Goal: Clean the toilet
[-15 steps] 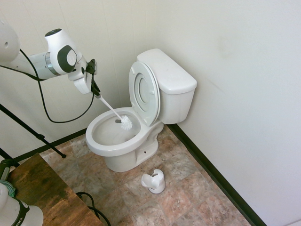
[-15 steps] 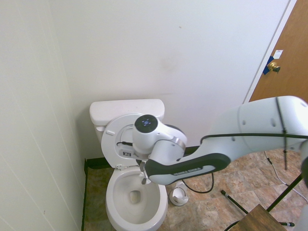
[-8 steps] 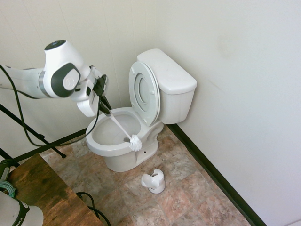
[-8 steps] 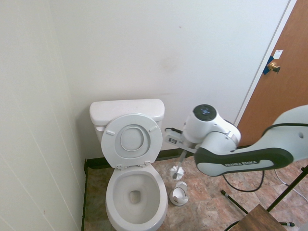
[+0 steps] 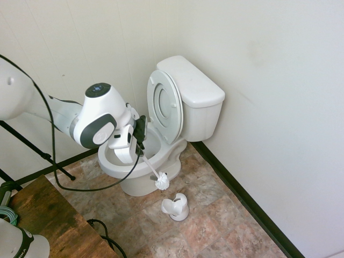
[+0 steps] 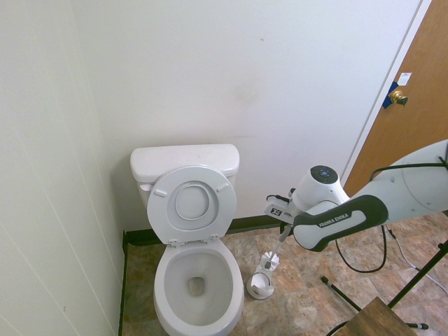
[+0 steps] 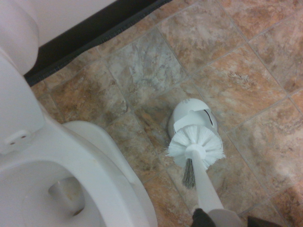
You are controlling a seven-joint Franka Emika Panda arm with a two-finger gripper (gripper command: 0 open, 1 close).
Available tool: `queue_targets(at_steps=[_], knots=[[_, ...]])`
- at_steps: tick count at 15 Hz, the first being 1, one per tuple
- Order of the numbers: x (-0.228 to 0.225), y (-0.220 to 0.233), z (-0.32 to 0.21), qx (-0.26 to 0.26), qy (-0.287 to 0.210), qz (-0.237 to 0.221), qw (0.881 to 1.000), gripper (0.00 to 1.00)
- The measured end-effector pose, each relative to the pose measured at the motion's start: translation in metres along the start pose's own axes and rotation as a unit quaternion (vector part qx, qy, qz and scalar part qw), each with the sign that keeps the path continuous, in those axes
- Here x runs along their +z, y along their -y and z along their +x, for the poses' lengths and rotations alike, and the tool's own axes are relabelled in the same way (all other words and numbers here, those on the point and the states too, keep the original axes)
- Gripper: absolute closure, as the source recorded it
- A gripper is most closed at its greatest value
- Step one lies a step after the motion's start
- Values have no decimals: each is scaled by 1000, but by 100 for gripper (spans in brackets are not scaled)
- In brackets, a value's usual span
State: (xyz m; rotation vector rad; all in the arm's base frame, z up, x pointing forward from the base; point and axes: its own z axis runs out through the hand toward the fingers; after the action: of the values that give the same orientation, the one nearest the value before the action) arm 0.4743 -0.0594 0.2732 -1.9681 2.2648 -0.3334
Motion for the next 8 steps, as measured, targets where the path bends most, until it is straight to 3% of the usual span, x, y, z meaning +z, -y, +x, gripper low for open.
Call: queue_targets(at_steps=[3,8], knots=[[48,28,9,18,-4,-20,1000,100],[87,42,10,17,8,-39,999,100]])
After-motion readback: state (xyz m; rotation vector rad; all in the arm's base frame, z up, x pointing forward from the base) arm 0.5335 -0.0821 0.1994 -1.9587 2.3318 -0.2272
